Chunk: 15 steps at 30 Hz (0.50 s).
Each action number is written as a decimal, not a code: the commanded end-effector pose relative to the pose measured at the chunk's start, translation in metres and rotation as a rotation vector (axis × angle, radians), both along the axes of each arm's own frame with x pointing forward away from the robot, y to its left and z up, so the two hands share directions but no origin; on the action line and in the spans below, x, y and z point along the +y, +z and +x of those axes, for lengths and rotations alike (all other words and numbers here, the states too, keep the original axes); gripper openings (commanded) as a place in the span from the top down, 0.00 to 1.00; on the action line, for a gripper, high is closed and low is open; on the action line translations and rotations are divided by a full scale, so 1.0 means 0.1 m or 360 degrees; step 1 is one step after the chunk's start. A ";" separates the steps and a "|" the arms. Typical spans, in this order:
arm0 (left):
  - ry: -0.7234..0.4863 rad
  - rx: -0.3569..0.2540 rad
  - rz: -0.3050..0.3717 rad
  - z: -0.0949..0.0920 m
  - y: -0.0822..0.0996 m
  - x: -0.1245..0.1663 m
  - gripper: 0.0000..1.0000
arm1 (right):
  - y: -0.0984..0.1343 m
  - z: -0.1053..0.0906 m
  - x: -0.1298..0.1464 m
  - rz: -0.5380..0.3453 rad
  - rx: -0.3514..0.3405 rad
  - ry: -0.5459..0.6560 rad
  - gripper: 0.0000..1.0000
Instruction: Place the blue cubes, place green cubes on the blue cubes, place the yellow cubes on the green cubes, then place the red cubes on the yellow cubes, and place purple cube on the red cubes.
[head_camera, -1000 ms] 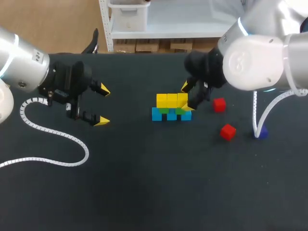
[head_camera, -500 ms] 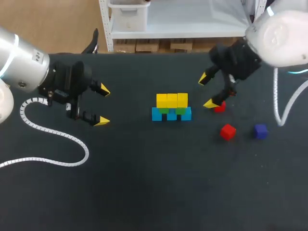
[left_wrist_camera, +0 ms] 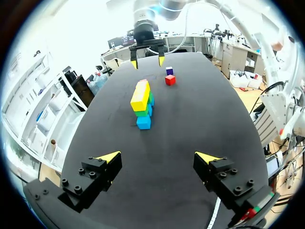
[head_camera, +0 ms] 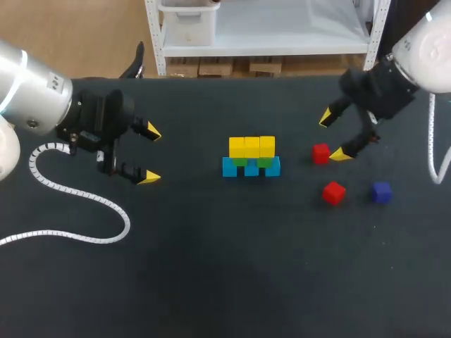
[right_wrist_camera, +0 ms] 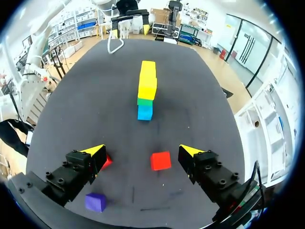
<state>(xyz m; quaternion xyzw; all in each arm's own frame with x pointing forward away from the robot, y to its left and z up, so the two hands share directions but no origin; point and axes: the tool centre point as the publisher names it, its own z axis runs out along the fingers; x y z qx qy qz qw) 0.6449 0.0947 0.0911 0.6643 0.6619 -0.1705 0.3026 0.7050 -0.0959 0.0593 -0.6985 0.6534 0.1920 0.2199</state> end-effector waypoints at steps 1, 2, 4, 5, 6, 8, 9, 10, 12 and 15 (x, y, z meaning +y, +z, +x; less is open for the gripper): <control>-0.0002 -0.0005 -0.0006 0.00 -0.01 0.01 0.00 | -0.07 0.02 -0.06 0.0002 -0.0029 -0.0006 0.00; -0.0002 -0.0005 -0.0006 0.00 -0.01 0.01 0.00 | -0.10 0.04 -0.07 -0.0003 -0.0040 0.0001 0.00; -0.0002 -0.0005 -0.0006 0.00 -0.01 0.01 0.00 | -0.15 0.09 -0.10 0.0000 -0.0068 0.0026 0.00; -0.0002 -0.0005 -0.0006 0.00 -0.01 0.01 0.00 | -0.18 0.12 -0.11 -0.0001 -0.0075 0.0044 0.00; -0.0002 -0.0005 -0.0006 0.00 -0.01 0.01 0.00 | -0.21 0.15 -0.12 0.0008 -0.0080 0.0066 0.00; -0.0002 -0.0005 -0.0006 0.00 -0.01 0.01 0.00 | -0.27 0.20 -0.14 0.0015 -0.0079 0.0112 0.00; -0.0002 -0.0005 -0.0006 0.00 -0.01 0.01 0.00 | -0.30 0.23 -0.14 0.0005 -0.0082 0.0128 0.00; -0.0002 -0.0005 -0.0006 0.00 -0.01 0.01 0.00 | -0.32 0.25 -0.15 0.0001 -0.0079 0.0144 0.00; -0.0002 -0.0005 -0.0006 0.00 -0.01 0.01 0.00 | -0.38 0.28 -0.15 -0.0029 -0.0082 0.0160 0.00; -0.0002 -0.0005 -0.0006 0.00 -0.01 0.01 0.00 | -0.45 0.33 -0.17 -0.0027 -0.0083 0.0158 0.00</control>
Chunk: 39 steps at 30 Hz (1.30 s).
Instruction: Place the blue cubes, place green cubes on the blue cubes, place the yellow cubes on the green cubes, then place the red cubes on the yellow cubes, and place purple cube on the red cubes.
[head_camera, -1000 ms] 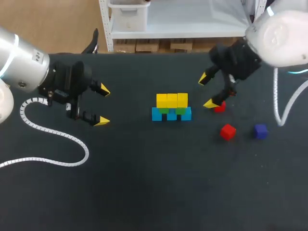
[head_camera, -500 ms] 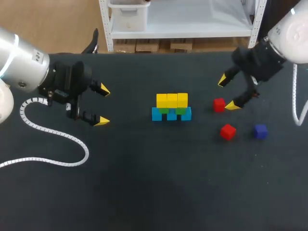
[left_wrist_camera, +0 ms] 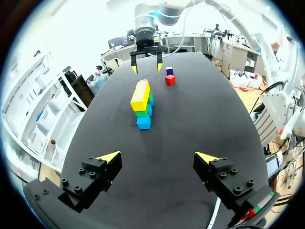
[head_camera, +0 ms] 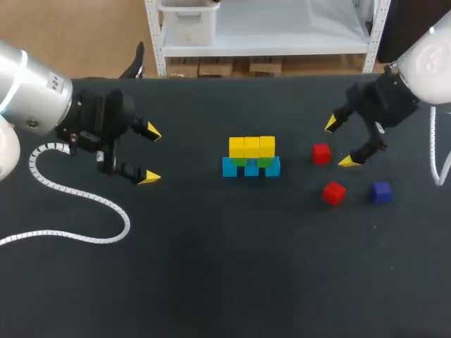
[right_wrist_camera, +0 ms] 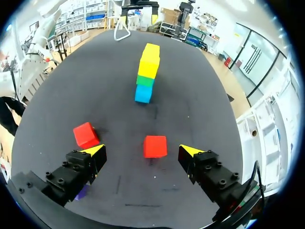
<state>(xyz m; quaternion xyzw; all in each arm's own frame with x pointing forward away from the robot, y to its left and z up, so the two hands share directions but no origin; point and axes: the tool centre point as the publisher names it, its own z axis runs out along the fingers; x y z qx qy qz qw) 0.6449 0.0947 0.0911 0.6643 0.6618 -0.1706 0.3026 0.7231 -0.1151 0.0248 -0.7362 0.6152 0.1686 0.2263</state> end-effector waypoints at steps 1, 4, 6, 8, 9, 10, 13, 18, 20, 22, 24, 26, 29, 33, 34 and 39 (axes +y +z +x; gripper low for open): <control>-0.0002 -0.0005 -0.0006 0.00 -0.01 0.01 0.00 | -0.12 0.16 0.02 0.0024 0.0026 0.0007 0.00; -0.0002 -0.0005 -0.0006 0.00 -0.01 0.01 0.00 | -0.17 0.21 0.03 0.0032 0.0021 0.0000 0.03; -0.0002 -0.0005 -0.0006 0.00 -0.01 0.01 0.00 | -0.21 0.24 0.04 0.0028 0.0020 -0.0007 0.06; -0.0002 -0.0005 -0.0006 0.00 -0.01 0.01 0.00 | -0.23 0.26 0.06 0.0028 0.0022 -0.0009 0.14; -0.0002 -0.0005 -0.0006 0.00 -0.01 0.01 0.00 | -0.24 0.26 0.06 0.0028 0.0023 -0.0009 0.16; -0.0002 -0.0005 -0.0006 0.00 -0.01 0.01 0.00 | -0.25 0.27 0.07 0.0028 0.0024 -0.0008 0.18; -0.0002 -0.0005 -0.0006 0.00 -0.01 0.01 0.00 | -0.27 0.29 0.09 0.0034 0.0026 -0.0009 0.26; -0.0002 -0.0005 -0.0006 0.00 -0.01 0.01 0.00 | -0.31 0.30 0.15 0.0037 0.0035 0.0001 0.26; -0.0002 -0.0005 -0.0006 0.00 -0.01 0.01 0.00 | -0.33 0.29 0.16 0.0035 0.0039 0.0005 0.31; -0.0002 -0.0005 -0.0006 0.00 -0.01 0.01 0.00 | -0.35 0.28 0.17 0.0031 0.0046 0.0008 0.39; -0.0002 -0.0005 -0.0006 0.00 -0.01 0.01 0.00 | -0.37 0.27 0.18 0.0027 0.0050 0.0009 0.47; -0.0002 -0.0005 -0.0006 0.00 -0.01 0.01 0.00 | -0.38 0.27 0.18 0.0026 0.0052 0.0010 0.51; -0.0002 -0.0005 -0.0006 0.00 -0.01 0.01 0.00 | -0.41 0.26 0.18 0.0026 0.0058 0.0009 0.58; -0.0002 -0.0005 -0.0006 0.00 -0.01 0.01 0.00 | -0.41 0.24 0.19 0.0025 0.0061 0.0005 0.90; -0.0002 -0.0005 -0.0006 0.00 -0.01 0.01 0.00 | -0.41 0.24 0.18 0.0025 0.0060 0.0004 0.97; -0.0002 -0.0005 -0.0006 0.00 -0.01 0.01 0.00 | -0.27 0.18 0.17 0.0024 0.0087 -0.0133 1.00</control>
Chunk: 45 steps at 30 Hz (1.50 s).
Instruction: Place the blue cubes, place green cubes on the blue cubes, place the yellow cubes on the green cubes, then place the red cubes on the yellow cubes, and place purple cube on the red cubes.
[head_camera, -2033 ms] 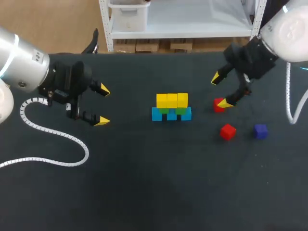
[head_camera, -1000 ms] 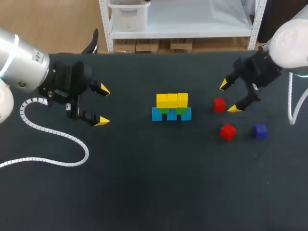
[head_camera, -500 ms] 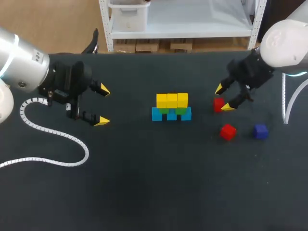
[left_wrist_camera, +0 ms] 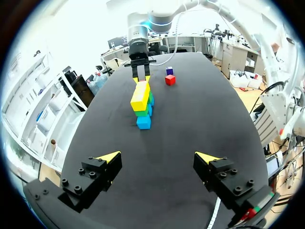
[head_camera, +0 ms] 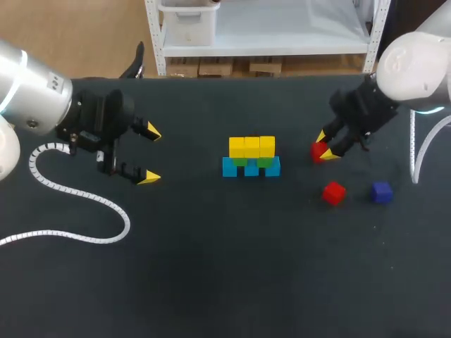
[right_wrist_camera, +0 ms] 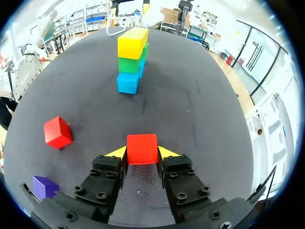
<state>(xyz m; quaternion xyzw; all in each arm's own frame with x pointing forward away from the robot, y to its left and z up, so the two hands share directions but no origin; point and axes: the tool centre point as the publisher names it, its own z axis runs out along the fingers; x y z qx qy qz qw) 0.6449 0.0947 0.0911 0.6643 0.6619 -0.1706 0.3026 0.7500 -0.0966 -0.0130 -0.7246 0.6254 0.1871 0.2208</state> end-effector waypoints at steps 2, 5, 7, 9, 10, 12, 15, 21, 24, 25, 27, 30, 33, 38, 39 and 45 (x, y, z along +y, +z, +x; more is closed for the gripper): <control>-0.0002 -0.0005 -0.0006 0.00 -0.01 0.01 0.00 | 0.14 -0.10 -0.02 -0.0007 0.0049 -0.0165 1.00; -0.0002 -0.0005 -0.0006 0.00 -0.01 0.01 0.00 | 0.32 -0.18 -0.04 0.0054 0.0152 -0.0422 1.00; -0.0002 -0.0005 -0.0006 0.00 -0.01 0.01 0.00 | 0.34 -0.19 -0.04 0.0061 0.0160 -0.0442 1.00; -0.0002 -0.0005 -0.0006 0.00 -0.01 0.01 0.00 | 0.56 -0.28 -0.01 0.0091 0.0180 -0.0603 1.00; -0.0002 -0.0005 -0.0006 0.00 -0.01 0.01 0.00 | 0.56 -0.28 -0.01 0.0091 0.0180 -0.0603 1.00; -0.0002 -0.0005 -0.0006 0.00 -0.01 0.01 0.00 | 0.67 -0.30 0.02 0.0097 0.0153 -0.0624 1.00; -0.0002 -0.0005 -0.0006 0.00 -0.01 0.01 0.00 | 0.95 -0.37 0.11 0.0105 0.0096 -0.0652 1.00; -0.0002 -0.0005 -0.0006 0.00 -0.01 0.01 0.00 | 1.19 -0.42 0.26 0.0076 0.0072 -0.0646 1.00; -0.0002 -0.0005 -0.0006 0.00 -0.01 0.01 0.00 | 1.25 -0.45 0.38 0.0060 0.0078 -0.0641 1.00; -0.0002 -0.0005 -0.0006 0.00 -0.01 0.01 0.00 | 1.26 -0.47 0.43 0.0040 0.0089 -0.0625 1.00; -0.0002 -0.0005 -0.0006 0.00 -0.01 0.01 0.00 | 1.30 -0.49 0.52 0.0051 0.0076 -0.0610 1.00; -0.0002 -0.0005 -0.0006 0.00 -0.01 0.01 0.00 | 1.34 -0.52 0.66 0.0055 0.0070 -0.0553 1.00; -0.0002 -0.0005 -0.0006 0.00 -0.01 0.01 0.00 | 1.36 -0.54 0.80 0.0053 0.0058 -0.0517 1.00; -0.0002 -0.0005 -0.0006 0.00 -0.01 0.01 0.00 | 1.37 -0.57 1.01 0.0056 0.0046 -0.0431 1.00; -0.0002 -0.0005 -0.0006 0.00 -0.01 0.01 0.00 | 1.36 -0.57 1.05 0.0041 0.0042 -0.0415 1.00; -0.0002 -0.0005 -0.0006 0.00 -0.01 0.01 0.00 | 1.29 -0.55 1.24 0.0018 0.0048 -0.0335 1.00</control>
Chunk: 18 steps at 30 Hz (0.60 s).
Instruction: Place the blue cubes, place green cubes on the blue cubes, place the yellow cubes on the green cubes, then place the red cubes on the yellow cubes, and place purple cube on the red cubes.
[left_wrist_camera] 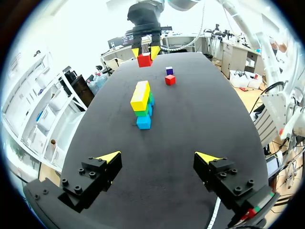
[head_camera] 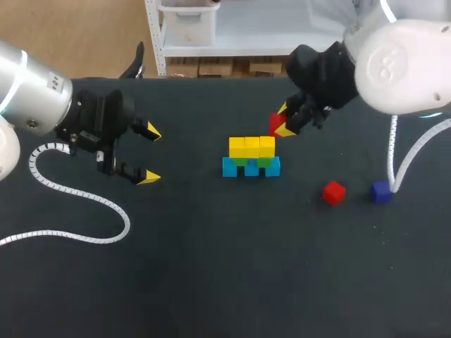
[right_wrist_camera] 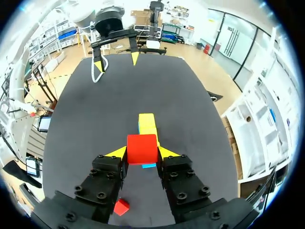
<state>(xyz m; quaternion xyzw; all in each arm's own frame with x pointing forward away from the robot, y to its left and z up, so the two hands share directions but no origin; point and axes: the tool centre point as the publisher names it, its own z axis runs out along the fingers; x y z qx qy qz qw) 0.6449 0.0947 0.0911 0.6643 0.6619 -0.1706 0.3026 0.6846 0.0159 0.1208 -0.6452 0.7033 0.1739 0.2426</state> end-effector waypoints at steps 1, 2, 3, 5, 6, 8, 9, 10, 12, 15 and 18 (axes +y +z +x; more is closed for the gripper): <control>-0.0002 -0.0005 -0.0006 0.00 -0.01 0.01 0.00 | -0.07 0.11 0.14 -0.0016 0.0025 0.0035 1.00; -0.0002 -0.0005 -0.0006 0.00 -0.01 0.01 0.00 | -0.08 0.12 0.16 -0.0020 0.0027 0.0048 1.00; -0.0002 -0.0005 -0.0006 0.00 -0.01 0.01 0.00 | -0.09 0.13 0.18 -0.0024 0.0027 0.0054 1.00; -0.0002 -0.0005 -0.0006 0.00 -0.01 0.01 0.00 | -0.12 0.14 0.21 -0.0032 0.0033 0.0067 1.00; -0.0002 -0.0005 -0.0006 0.00 -0.01 0.01 0.00 | -0.13 0.14 0.22 -0.0037 0.0034 0.0073 1.00; -0.0002 -0.0005 -0.0006 0.00 -0.01 0.01 0.00 | -0.16 0.14 0.25 -0.0044 0.0033 0.0080 1.00; -0.0002 -0.0005 -0.0006 0.00 -0.01 0.01 0.00 | -0.18 0.13 0.25 -0.0063 0.0027 0.0085 1.00; -0.0002 -0.0005 -0.0006 0.00 -0.01 0.01 0.00 | -0.20 0.13 0.26 -0.0063 0.0027 0.0085 1.00; -0.0002 -0.0005 -0.0006 0.00 -0.01 0.01 0.00 | -0.23 0.13 0.26 -0.0052 0.0024 0.0085 1.00; -0.0002 -0.0005 -0.0006 0.00 -0.01 0.01 0.00 | -0.28 0.12 0.26 -0.0042 0.0020 0.0080 1.00; -0.0002 -0.0005 -0.0006 0.00 -0.01 0.01 0.00 | -0.30 0.11 0.27 -0.0048 0.0002 0.0086 1.00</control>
